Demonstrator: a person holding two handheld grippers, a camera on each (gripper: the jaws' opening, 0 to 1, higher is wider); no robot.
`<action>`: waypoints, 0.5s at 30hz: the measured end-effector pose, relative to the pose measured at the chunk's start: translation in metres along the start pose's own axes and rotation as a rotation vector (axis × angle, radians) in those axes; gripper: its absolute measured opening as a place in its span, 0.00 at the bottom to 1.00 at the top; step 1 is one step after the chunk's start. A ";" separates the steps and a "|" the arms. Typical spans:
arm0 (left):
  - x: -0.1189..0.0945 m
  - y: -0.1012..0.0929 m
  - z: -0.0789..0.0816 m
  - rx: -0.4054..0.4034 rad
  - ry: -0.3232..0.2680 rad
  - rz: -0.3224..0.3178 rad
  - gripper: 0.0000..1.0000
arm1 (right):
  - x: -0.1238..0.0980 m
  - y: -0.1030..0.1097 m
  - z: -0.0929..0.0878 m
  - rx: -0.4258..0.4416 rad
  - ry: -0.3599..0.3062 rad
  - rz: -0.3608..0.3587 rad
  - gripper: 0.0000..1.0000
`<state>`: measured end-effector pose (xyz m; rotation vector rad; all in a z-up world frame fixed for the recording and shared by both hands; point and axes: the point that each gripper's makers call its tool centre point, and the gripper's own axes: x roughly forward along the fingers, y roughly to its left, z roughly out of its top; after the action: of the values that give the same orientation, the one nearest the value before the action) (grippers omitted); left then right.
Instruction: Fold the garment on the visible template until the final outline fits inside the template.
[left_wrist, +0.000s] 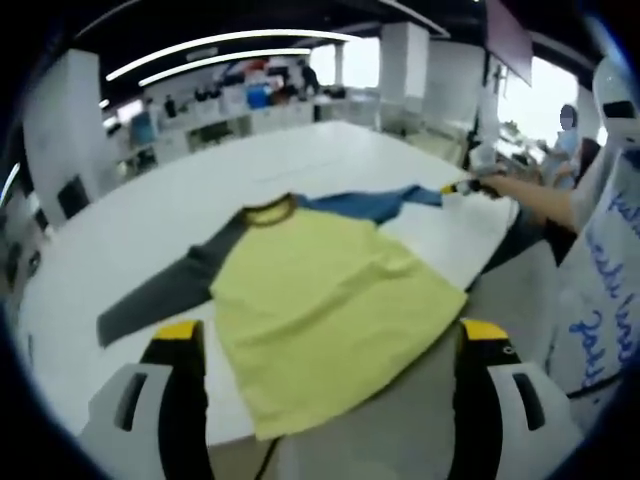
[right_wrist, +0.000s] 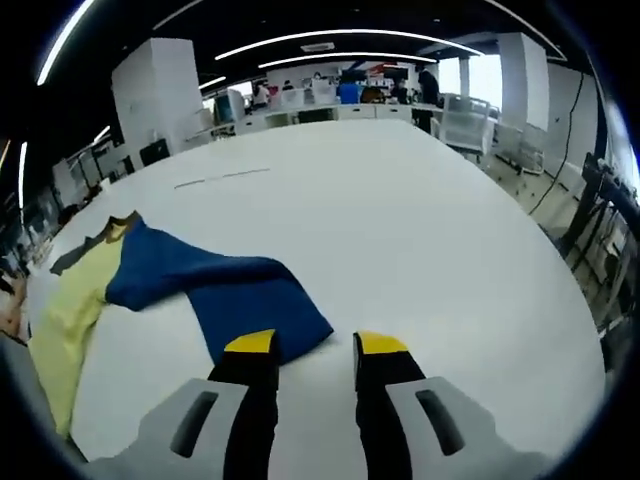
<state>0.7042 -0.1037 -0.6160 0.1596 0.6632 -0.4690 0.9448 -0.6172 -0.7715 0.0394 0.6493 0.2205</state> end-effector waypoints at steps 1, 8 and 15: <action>0.000 0.000 0.000 -0.001 0.000 0.000 0.99 | 0.001 -0.001 0.000 0.000 -0.003 -0.001 0.28; -0.002 0.003 -0.001 0.000 0.017 0.026 0.99 | 0.008 -0.001 -0.002 -0.001 0.007 0.003 0.18; 0.000 0.003 0.004 -0.005 0.009 0.027 0.96 | 0.011 0.005 -0.004 0.010 0.007 0.019 0.13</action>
<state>0.7071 -0.1022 -0.6131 0.1661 0.6705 -0.4406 0.9499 -0.6102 -0.7802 0.0542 0.6568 0.2360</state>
